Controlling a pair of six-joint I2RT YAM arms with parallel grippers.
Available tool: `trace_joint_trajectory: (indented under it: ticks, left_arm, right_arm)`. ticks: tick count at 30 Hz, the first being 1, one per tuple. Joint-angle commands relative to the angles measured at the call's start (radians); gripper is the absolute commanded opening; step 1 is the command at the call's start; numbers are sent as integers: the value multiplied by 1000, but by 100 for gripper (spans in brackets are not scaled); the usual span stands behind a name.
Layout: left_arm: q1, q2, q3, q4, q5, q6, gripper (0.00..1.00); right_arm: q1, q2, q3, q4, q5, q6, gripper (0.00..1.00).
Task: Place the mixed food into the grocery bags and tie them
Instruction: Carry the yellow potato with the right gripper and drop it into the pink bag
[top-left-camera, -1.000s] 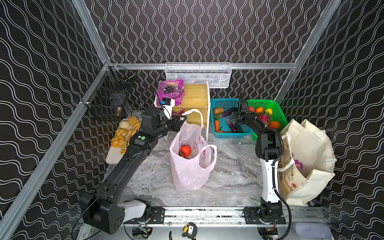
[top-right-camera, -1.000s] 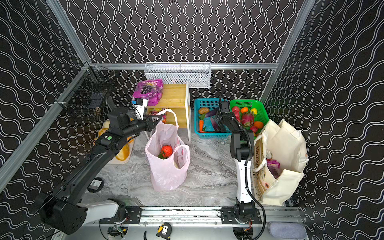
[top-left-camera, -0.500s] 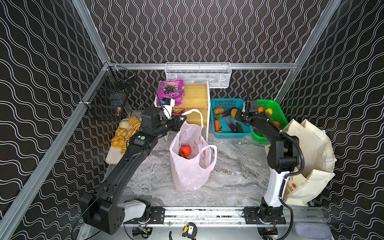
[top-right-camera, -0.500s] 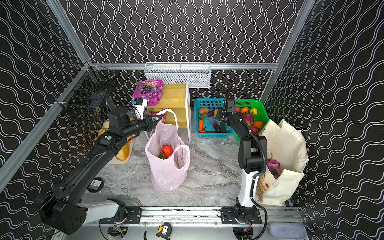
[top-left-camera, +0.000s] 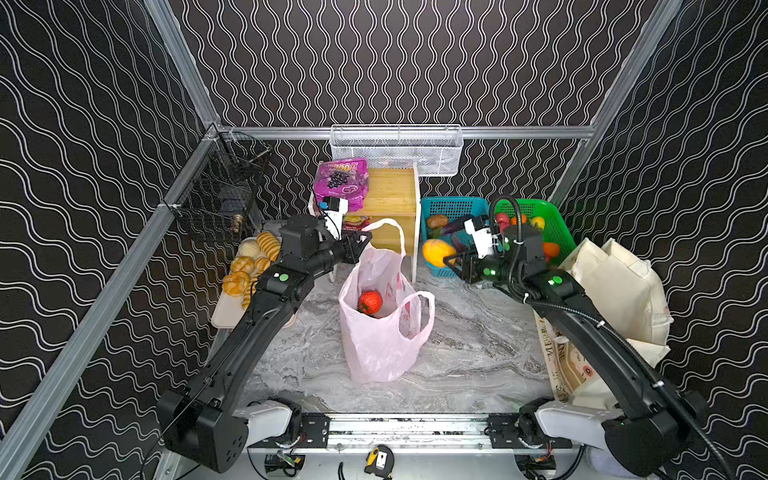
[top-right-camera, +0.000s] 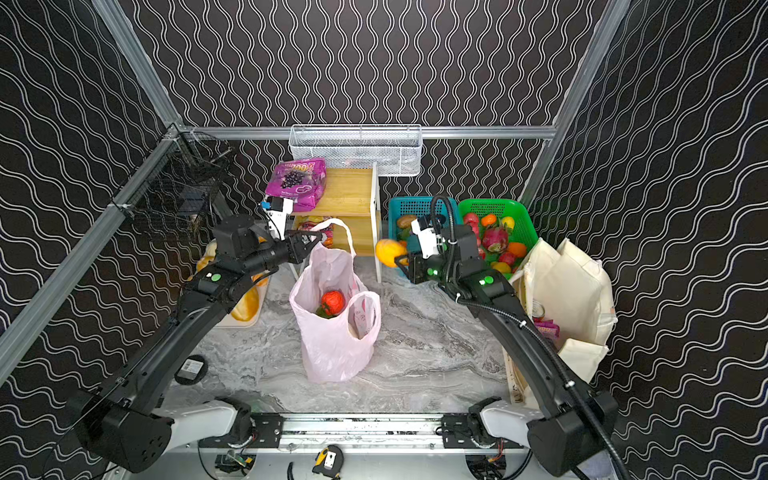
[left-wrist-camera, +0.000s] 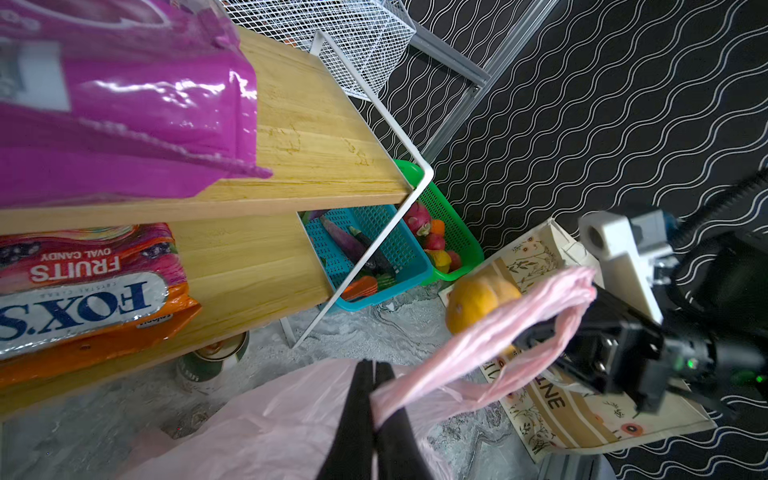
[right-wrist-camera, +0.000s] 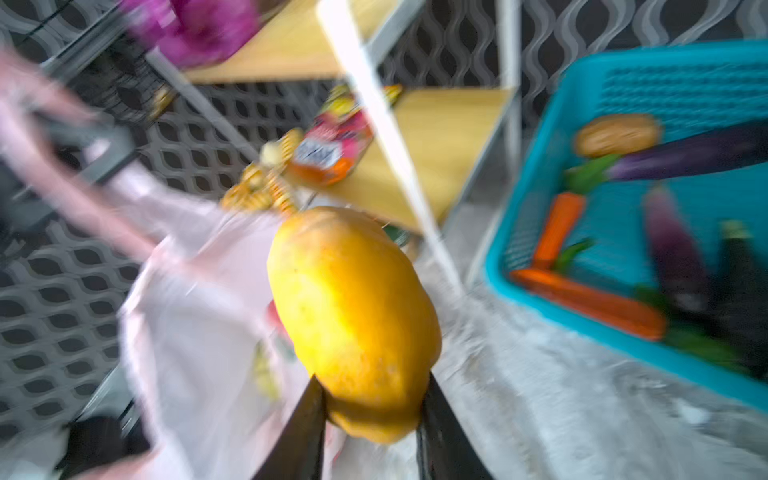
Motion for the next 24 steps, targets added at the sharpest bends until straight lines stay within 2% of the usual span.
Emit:
trace_joint_trajectory:
  ticks: [1, 7, 11, 17, 21, 24]
  left_arm:
    - [0, 12, 9, 35, 22, -33, 0]
    - [1, 22, -10, 116, 22, -97, 0]
    - [1, 30, 1, 94, 35, -95, 0]
    - [1, 5, -27, 95, 17, -95, 0]
    - [2, -6, -18, 55, -6, -75, 0]
    - [4, -15, -18, 41, -17, -66, 0]
  right_arm:
    - [75, -28, -41, -17, -85, 30, 29]
    - [201, 13, -78, 8, -116, 27, 30]
    - [261, 63, -65, 30, -97, 28, 33]
    - [336, 183, 8, 68, 133, -2, 40]
    - [383, 245, 64, 83, 228, -32, 69]
    - [396, 223, 63, 96, 278, -36, 79]
